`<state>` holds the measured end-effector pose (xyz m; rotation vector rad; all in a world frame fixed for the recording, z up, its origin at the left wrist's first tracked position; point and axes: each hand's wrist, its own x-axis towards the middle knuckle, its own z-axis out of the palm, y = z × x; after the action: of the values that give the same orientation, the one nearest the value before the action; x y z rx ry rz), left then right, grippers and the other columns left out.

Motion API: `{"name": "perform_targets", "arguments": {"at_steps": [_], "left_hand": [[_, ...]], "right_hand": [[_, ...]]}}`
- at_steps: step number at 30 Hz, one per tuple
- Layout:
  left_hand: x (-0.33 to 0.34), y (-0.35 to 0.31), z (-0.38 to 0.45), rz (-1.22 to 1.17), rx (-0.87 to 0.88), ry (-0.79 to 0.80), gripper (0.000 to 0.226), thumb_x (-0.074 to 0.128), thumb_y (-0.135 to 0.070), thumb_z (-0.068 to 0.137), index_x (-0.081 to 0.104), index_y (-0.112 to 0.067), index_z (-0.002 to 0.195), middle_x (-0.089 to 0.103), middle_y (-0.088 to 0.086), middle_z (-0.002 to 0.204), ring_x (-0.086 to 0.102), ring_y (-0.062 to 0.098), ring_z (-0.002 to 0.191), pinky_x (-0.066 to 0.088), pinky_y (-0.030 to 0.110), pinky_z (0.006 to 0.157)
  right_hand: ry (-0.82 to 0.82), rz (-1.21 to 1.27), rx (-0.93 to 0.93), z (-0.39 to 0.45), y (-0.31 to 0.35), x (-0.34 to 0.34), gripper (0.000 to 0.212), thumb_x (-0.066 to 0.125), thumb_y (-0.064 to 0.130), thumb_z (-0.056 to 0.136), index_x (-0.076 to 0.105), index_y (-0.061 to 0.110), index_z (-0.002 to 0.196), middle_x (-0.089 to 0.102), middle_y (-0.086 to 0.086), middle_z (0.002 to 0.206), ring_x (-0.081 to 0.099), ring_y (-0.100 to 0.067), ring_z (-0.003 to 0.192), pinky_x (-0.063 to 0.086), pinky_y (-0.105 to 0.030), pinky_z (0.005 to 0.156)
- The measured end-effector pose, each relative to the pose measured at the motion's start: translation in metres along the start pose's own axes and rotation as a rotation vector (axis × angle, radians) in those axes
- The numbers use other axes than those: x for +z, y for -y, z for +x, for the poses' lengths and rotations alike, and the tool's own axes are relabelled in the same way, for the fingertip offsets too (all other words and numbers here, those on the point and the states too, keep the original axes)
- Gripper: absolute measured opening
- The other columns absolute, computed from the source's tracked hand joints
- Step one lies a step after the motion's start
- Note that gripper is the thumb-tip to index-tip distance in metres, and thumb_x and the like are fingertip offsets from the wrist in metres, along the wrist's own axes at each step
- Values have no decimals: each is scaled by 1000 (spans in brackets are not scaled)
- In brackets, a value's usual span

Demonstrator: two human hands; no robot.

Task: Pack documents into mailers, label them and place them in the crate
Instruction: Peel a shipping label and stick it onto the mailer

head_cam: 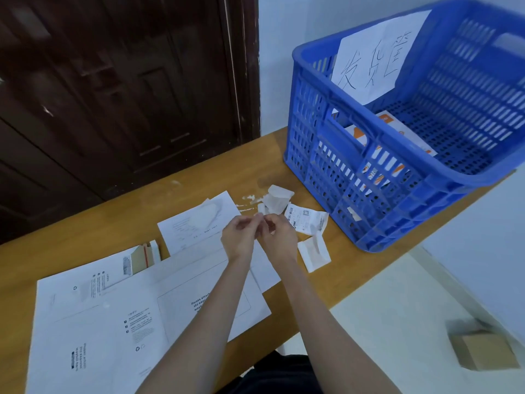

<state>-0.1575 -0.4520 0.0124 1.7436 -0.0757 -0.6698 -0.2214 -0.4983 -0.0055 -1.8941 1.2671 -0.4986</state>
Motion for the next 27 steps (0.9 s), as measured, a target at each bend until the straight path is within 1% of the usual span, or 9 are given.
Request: {"name": "perform_targets", "arguments": {"at_steps": [3, 7, 11, 13, 15, 18, 20, 22, 27], "left_hand": [[-1, -4, -2, 47, -6, 5, 18, 81, -27, 71, 66, -18, 72, 69, 0, 78, 68, 20, 82, 57, 37, 81], [-4, -4, 1, 141, 52, -12, 6, 74, -20, 78, 71, -16, 74, 71, 0, 77, 68, 19, 83, 54, 29, 79], [-6, -1, 4, 119, 39, 5, 14, 69, -13, 80, 70, -21, 69, 71, -1, 74, 69, 19, 80, 57, 35, 81], [-6, 0, 5, 90, 27, 32, 13, 67, -10, 81, 73, -18, 73, 72, 2, 78, 69, 22, 81, 58, 37, 80], [-7, 1, 4, 81, 19, 54, 9, 65, -9, 85, 74, -10, 83, 72, 8, 87, 69, 25, 86, 59, 35, 78], [-9, 2, 2, 80, 23, 75, 10, 62, -10, 88, 72, -9, 87, 70, 11, 97, 66, 25, 92, 55, 26, 72], [-11, 1, -1, 69, 26, 88, 9, 62, -11, 88, 70, -9, 86, 70, 10, 96, 66, 25, 92, 53, 23, 71], [-12, 0, -2, 65, 27, 101, 8, 62, -10, 88, 69, -9, 84, 69, 10, 92, 65, 25, 91, 53, 23, 72], [-15, 0, -5, 69, 32, 120, 9, 62, -9, 88, 67, -8, 80, 68, 9, 86, 66, 26, 87, 56, 29, 78]], "right_hand": [[7, -22, -35, 0, 2, 3, 19, 57, 18, 90, 68, 12, 105, 60, -1, 103, 63, -17, 86, 51, -29, 72], [30, 2, -45, -2, 3, 5, 25, 56, 15, 90, 68, 13, 112, 59, -1, 110, 64, -16, 92, 51, -26, 76], [41, 81, -22, -3, 3, 3, 29, 52, 13, 92, 68, 13, 115, 60, -2, 113, 62, -17, 97, 52, -29, 83], [41, 154, 40, -3, 6, 1, 28, 48, 15, 93, 69, 11, 112, 63, -2, 111, 61, -18, 98, 51, -32, 84], [41, 214, 80, -4, 9, 0, 26, 48, 21, 94, 70, 12, 106, 66, -2, 105, 61, -17, 93, 50, -32, 82], [34, 269, 95, -5, 10, -2, 20, 54, 25, 93, 70, 16, 101, 69, 2, 95, 62, -10, 84, 47, -17, 72], [18, 312, 118, -6, 9, -2, 17, 56, 22, 92, 71, 15, 98, 70, 2, 90, 62, -9, 81, 43, -14, 67], [-4, 356, 146, -6, 8, -1, 14, 57, 19, 91, 70, 15, 92, 70, 1, 86, 63, -11, 78, 43, -15, 67], [-19, 348, 181, -5, 9, 0, 11, 58, 16, 89, 69, 16, 90, 70, 2, 88, 64, -11, 82, 43, -14, 66]]}}
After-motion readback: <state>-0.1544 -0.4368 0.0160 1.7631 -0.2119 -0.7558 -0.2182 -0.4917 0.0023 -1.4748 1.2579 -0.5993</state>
